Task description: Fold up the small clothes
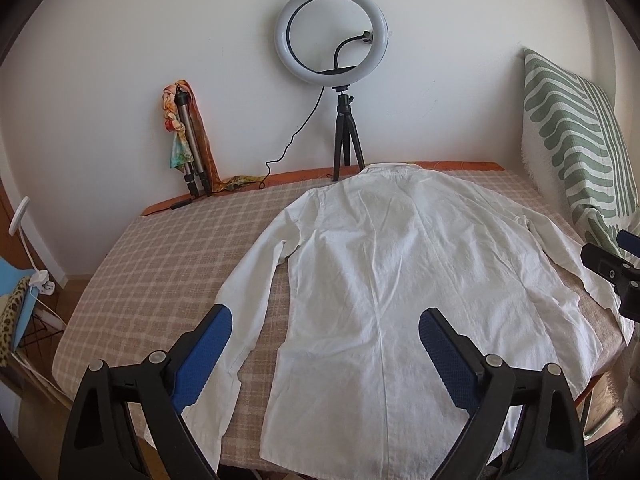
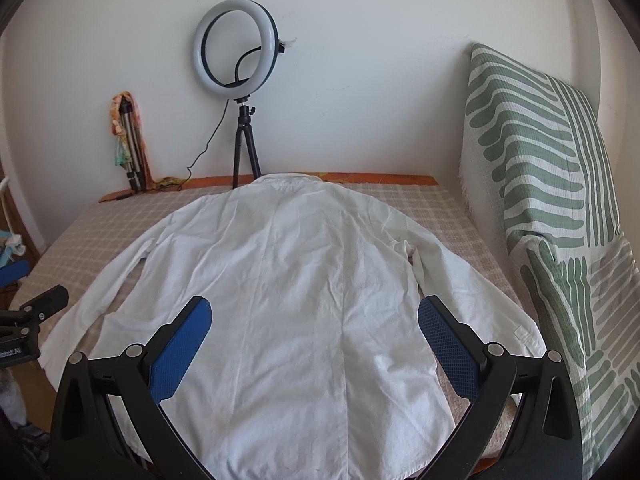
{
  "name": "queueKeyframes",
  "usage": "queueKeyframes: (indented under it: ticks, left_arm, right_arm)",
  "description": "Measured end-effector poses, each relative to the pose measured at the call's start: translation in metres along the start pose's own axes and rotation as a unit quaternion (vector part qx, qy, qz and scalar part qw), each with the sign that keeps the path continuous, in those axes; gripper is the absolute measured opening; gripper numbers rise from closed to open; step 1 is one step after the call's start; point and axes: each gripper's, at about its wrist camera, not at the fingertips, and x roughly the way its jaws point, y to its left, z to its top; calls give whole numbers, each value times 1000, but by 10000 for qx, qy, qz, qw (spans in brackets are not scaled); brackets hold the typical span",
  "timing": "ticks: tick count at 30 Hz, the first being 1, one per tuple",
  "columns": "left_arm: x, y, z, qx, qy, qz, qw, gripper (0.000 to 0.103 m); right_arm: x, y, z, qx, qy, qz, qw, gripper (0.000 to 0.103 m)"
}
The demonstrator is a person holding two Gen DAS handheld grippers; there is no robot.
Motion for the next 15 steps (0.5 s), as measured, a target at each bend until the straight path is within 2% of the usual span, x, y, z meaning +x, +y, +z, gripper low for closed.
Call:
queueKeyframes:
  ticks: [3,8,11,14,15]
  left_arm:
    - [10,13,-2,-118,87,-76,9999,89]
    - [20,52,-5,-448,-58,-442,9980,81]
    - [31,74,-5,-546,85,-314,9980,76]
    - [48,100,-7,-635,250,-194,9975,74]
    - [56,109,-8,-652,331,-108,9973,69]
  right_arm:
    - [7,6,3,-12,29,57,10000,102]
    - [15,17,7,-57,-59,97,9999,102]
    - [22,23,8,-60,-113,191,9997,102]
    - [33,30,15,-58,7,365,9993,102]
    - [36,32,17,-23,64,447,9990,102]
